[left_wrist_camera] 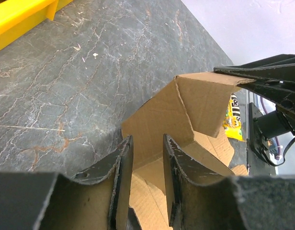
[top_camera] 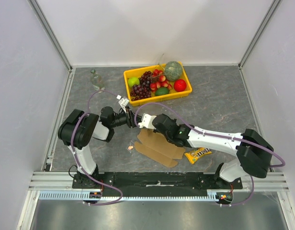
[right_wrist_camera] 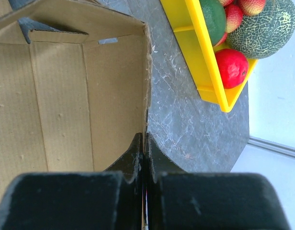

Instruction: Fold the paper box

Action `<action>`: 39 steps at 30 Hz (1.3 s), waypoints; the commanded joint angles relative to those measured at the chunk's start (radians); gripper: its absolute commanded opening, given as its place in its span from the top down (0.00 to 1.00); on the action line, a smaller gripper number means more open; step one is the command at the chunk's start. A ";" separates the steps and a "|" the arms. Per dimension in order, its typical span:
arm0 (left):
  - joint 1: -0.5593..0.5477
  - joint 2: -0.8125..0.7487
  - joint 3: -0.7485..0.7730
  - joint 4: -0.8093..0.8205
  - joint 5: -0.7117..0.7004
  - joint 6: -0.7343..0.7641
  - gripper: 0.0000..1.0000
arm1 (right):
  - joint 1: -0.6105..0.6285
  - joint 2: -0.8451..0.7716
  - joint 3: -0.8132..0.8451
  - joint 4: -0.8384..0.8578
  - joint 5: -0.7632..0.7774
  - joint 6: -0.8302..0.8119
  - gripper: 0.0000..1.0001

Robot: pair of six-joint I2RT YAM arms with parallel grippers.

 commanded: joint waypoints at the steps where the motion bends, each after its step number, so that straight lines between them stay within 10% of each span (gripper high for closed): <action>1: 0.003 0.016 -0.018 0.107 0.021 -0.031 0.63 | 0.011 0.006 -0.021 0.056 0.025 -0.001 1.00; 32: 0.002 0.033 -0.123 0.378 0.107 -0.128 0.65 | 0.076 0.003 -0.088 0.079 0.051 -0.023 1.00; 39: 0.000 0.000 -0.140 0.420 0.119 -0.144 0.52 | 0.077 -0.016 -0.084 0.090 0.050 -0.024 1.00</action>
